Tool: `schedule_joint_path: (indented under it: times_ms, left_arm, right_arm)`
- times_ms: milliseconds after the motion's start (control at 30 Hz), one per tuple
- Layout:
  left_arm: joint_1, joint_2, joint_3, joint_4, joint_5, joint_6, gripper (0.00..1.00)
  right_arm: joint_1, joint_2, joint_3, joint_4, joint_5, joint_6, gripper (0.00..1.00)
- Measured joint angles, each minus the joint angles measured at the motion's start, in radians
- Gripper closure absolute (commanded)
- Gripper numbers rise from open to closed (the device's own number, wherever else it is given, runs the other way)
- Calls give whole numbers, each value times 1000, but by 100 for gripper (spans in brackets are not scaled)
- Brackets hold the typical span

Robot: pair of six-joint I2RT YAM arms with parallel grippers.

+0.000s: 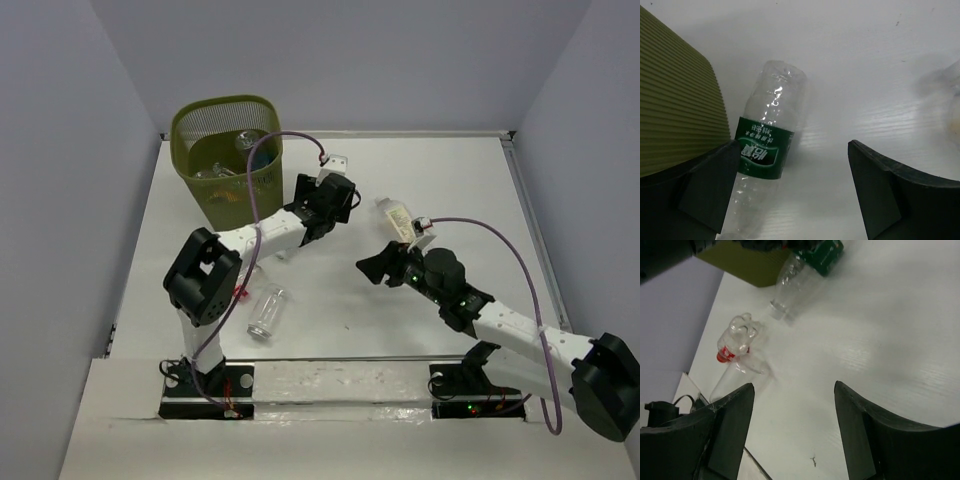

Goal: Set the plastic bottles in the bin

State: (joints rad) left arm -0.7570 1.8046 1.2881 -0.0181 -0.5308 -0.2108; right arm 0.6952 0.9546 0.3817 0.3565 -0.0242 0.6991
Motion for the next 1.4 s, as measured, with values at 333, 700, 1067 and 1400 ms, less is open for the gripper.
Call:
schedule_joint_path:
  times_ms: [333,700,1067,1400]
  left_arm:
    - [66,192,84,6,-39,73,1]
    - [115,282,134,6,-18,108,27]
    - [111,267,122,38,75,88,47]
    - [111,42,64,64,232,19,48]
  right_arm:
    - [178,150,-32,117,-58,50,12]
    - [271,438,0,266,-92,122,7]
    - [334,646,164,378,-142,220,0]
    - [369,795,282,386,-141,308,0]
